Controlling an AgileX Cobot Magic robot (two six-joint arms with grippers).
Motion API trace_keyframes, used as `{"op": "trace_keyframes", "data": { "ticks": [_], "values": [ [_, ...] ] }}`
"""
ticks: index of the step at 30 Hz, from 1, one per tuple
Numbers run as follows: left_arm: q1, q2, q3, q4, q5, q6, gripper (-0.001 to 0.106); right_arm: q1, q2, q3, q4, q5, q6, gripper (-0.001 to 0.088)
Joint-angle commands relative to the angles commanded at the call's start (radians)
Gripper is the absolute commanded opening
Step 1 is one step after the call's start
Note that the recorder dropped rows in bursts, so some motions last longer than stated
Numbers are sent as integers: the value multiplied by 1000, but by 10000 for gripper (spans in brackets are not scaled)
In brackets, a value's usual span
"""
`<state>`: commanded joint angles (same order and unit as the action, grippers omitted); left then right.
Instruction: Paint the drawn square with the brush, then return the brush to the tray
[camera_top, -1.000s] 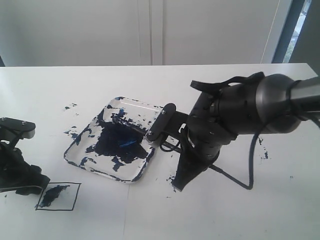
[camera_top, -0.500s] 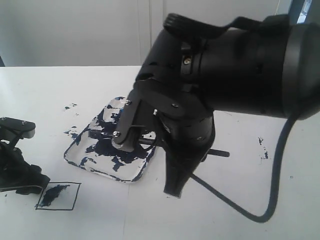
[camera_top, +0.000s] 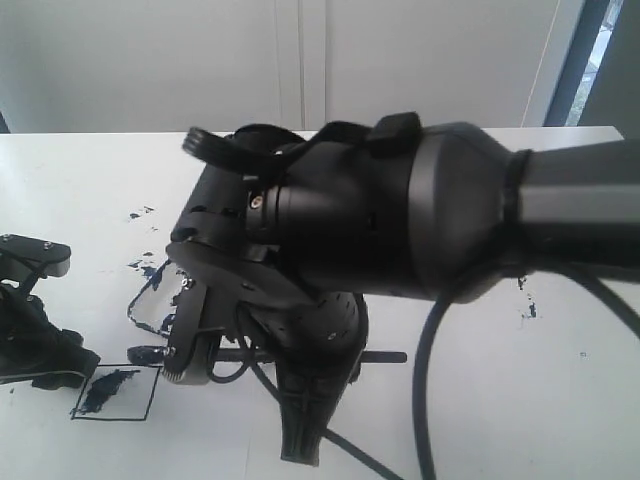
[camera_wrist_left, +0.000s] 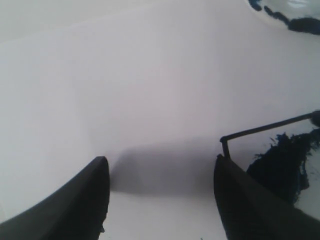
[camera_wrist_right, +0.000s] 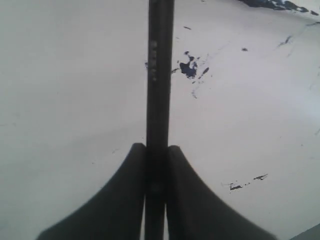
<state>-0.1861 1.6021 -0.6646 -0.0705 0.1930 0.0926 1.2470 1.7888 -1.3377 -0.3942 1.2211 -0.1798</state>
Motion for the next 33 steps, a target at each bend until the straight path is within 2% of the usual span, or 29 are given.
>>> {"op": "trace_keyframes", "data": {
  "ticks": [5, 13, 21, 33],
  "values": [
    [0, 0, 0, 0, 0, 0, 640, 29, 4, 0, 4, 0, -4, 0],
    [0, 0, 0, 0, 0, 0, 640, 38, 39, 0, 12, 0, -14, 0],
    [0, 0, 0, 0, 2, 0, 640, 38, 50, 0, -76, 0, 2, 0],
    [0, 0, 0, 0, 6, 0, 640, 38, 65, 0, -137, 0, 24, 0]
  ]
}}
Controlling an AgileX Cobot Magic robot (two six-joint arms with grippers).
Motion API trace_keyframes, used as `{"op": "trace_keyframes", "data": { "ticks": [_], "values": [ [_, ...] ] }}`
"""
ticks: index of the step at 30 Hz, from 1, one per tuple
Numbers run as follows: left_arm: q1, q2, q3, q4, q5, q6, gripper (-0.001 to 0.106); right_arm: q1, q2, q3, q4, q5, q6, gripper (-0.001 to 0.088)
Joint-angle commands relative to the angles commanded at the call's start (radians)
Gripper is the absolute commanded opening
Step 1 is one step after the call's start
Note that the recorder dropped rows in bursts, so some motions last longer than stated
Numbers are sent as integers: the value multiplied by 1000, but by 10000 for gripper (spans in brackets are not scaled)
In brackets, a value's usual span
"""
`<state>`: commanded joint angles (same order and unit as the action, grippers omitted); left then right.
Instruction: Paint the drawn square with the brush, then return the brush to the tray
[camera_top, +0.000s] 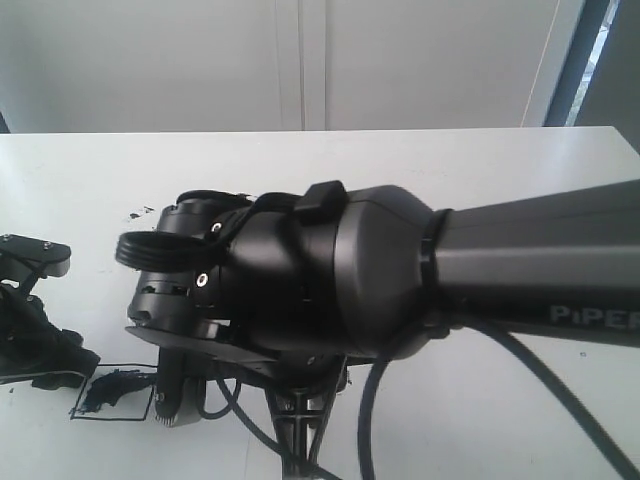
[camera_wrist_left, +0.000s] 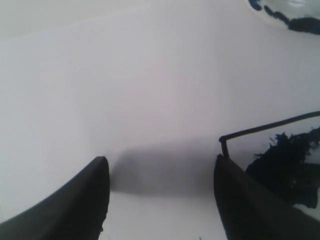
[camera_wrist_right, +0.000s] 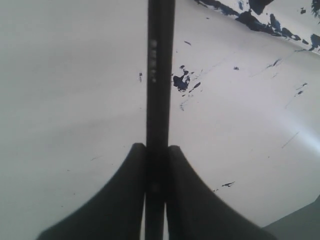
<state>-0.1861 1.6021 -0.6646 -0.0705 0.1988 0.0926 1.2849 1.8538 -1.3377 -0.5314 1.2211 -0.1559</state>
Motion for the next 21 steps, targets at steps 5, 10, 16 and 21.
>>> {"op": "trace_keyframes", "data": {
  "ticks": [5, 10, 16, 21],
  "values": [
    [0, 0, 0, 0, 0, 0, 640, 0, 0, 0, 69, 0, -27, 0],
    [0, 0, 0, 0, 0, 0, 640, 11, -2, 2, 93, 0, -35, 0],
    [0, 0, 0, 0, 0, 0, 640, 41, -2, 2, 114, 0, -50, 0],
    [0, 0, 0, 0, 2, 0, 640, 41, -2, 2, 114, 0, -50, 0]
  ]
}}
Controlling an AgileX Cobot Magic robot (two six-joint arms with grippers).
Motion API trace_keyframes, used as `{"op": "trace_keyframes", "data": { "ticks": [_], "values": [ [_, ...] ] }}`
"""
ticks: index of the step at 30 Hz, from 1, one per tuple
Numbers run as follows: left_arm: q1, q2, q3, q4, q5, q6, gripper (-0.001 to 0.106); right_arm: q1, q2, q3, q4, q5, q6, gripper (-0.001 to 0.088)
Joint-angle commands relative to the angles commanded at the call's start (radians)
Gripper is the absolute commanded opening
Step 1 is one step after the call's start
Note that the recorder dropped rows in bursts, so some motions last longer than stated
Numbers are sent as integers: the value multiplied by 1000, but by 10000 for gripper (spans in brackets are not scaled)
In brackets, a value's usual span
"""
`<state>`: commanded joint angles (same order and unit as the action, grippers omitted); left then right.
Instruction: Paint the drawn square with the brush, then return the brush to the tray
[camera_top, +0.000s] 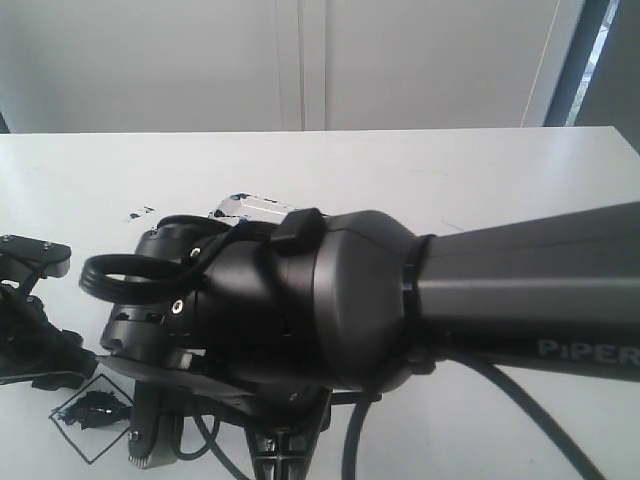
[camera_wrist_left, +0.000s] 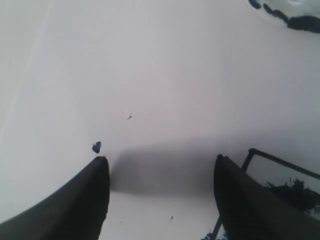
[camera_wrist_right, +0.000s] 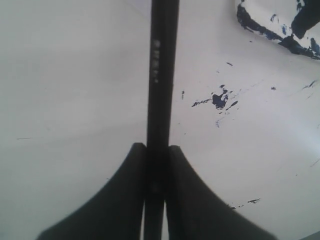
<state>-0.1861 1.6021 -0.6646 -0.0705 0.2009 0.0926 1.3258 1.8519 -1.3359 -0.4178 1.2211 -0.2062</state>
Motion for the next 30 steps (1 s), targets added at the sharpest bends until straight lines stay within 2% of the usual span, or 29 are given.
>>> {"op": "trace_keyframes", "data": {
  "ticks": [10, 19, 30],
  "values": [
    [0, 0, 0, 0, 0, 0, 640, 6, -10, 0, -2, 0, 0, 0],
    [0, 0, 0, 0, 4, 0, 640, 61, -8, 0, -2, 0, 0, 0],
    [0, 26, 0, 0, 28, 0, 640, 63, -8, 0, -28, 0, 4, 0]
  ]
}}
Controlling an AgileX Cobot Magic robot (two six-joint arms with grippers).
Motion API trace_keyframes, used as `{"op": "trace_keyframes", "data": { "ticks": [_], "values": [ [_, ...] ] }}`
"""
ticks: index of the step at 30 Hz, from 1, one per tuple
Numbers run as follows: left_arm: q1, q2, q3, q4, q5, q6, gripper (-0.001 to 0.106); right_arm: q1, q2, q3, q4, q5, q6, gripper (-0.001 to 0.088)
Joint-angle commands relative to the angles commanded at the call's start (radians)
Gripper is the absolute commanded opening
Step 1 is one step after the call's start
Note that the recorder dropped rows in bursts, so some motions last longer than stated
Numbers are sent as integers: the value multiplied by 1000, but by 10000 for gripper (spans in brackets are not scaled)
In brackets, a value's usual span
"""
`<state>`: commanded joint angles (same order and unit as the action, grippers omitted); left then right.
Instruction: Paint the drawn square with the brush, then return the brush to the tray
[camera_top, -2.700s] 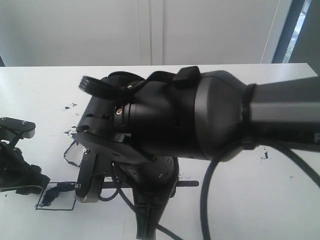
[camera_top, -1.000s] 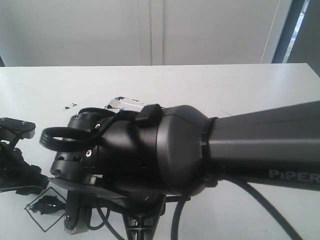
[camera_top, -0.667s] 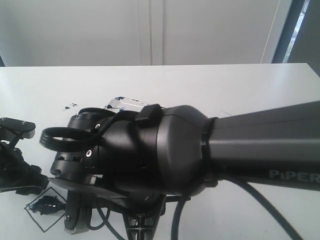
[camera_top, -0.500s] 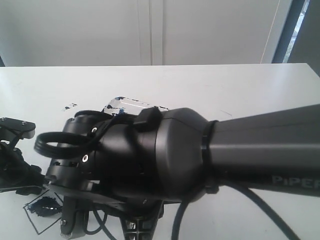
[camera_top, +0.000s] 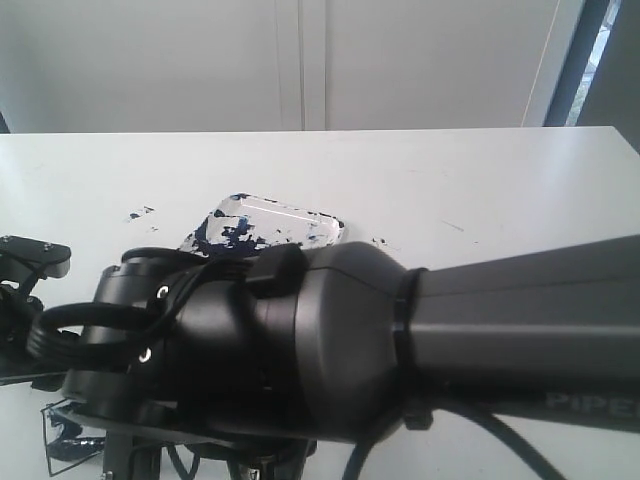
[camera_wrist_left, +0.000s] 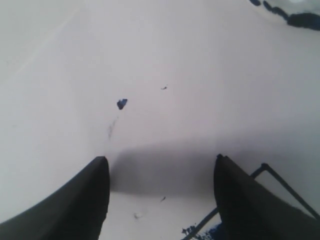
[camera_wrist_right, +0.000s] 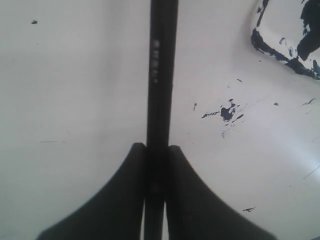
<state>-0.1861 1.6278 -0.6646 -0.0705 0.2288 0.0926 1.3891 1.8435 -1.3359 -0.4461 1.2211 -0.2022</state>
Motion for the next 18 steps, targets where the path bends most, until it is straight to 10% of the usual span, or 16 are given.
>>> {"op": "trace_keyframes", "data": {
  "ticks": [18],
  "values": [
    [0, 33, 0, 27, 60, -15, 640, -4, 0, 0, -148, 0, 51, 0]
  ]
}}
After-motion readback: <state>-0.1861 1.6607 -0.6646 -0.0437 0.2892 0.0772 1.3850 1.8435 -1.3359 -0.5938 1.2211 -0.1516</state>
